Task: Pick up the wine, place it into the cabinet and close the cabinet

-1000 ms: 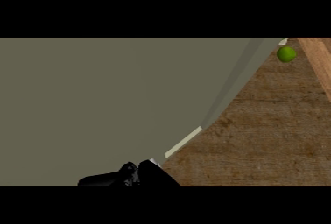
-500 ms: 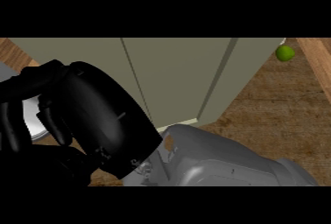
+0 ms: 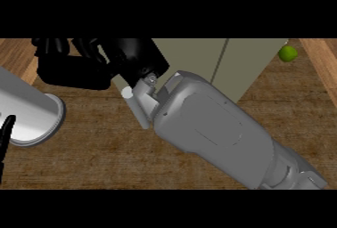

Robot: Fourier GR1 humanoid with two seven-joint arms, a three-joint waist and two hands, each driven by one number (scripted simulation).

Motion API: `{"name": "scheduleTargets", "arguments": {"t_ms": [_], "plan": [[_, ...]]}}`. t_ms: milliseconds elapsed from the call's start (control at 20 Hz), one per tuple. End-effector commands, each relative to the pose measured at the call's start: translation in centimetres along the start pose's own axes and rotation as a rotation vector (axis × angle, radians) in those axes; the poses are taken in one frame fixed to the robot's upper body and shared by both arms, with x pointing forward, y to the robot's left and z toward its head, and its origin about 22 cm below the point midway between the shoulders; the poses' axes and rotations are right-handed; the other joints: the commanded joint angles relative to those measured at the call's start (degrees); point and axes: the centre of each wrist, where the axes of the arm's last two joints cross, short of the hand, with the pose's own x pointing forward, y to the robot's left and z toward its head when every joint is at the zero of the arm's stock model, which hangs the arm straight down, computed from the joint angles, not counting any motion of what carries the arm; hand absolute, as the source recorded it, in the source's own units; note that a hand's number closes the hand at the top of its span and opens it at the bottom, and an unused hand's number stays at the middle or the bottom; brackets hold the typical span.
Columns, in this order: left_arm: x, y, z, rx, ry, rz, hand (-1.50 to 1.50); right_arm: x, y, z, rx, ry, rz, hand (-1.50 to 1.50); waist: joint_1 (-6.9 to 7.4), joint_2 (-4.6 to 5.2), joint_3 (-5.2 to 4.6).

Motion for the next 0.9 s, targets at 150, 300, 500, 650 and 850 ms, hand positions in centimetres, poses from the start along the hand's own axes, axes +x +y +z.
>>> {"name": "scheduleTargets", "arguments": {"t_ms": [150,300,500,650,850], "plan": [[0.2,0.7,-0.2,-0.005,0.004,-0.01,-1.5,-4.6,-3.8,-2.0,-0.028,0.03,0.017,1.5,-0.06,0.26,0.04],[0.4,0.3,-1.0,-0.007,-0.01,-0.018,-1.5,-4.9,-5.8,-2.5,-0.076,0.043,0.023,1.5,-0.12,0.45,0.04],[0.0,-0.7,-0.1,-0.012,0.003,-0.001,-1.5,-6.3,-7.2,-2.6,-0.094,0.038,0.089,1.5,0.56,0.59,0.03],[0.9,-0.3,-0.9,-0.012,-0.002,-0.003,-1.5,-6.1,-7.4,-2.8,-0.095,0.033,0.144,1.5,0.6,0.45,0.02],[0.1,-1.2,-0.8,-0.019,0.012,0.014,-1.5,-5.9,-8.4,-2.8,-0.08,0.045,0.122,1.5,0.17,0.52,0.03]]}}
